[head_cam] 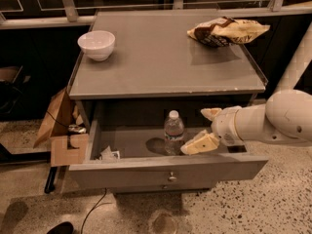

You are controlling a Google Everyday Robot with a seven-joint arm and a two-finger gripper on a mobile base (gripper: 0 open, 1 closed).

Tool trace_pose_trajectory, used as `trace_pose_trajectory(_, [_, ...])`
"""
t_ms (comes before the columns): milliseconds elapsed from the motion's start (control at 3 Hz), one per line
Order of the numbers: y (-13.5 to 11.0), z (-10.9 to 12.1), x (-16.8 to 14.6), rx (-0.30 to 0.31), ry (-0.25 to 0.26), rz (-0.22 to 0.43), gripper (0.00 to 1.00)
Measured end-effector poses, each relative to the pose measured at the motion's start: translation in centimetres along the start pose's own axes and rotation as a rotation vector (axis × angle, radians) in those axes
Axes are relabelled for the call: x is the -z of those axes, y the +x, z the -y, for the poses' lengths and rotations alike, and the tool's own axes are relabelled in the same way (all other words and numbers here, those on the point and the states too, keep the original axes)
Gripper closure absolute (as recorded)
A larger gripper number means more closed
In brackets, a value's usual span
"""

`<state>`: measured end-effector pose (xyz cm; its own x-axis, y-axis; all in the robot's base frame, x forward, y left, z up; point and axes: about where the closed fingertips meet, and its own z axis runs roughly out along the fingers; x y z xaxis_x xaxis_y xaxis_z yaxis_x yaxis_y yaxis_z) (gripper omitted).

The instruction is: Pick water bottle from top drawer and place on counter

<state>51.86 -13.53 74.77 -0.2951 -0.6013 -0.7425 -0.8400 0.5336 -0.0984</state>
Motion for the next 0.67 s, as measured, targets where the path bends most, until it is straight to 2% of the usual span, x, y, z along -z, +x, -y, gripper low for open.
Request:
trace_pose_trajectory(333, [0.2,-0.1,-2.1,-0.015,-0.021,0.029,0.2])
trace_pose_trajectory(667, [0.2,-0.2,-4.1,-0.016,-0.031,0.075,0.14])
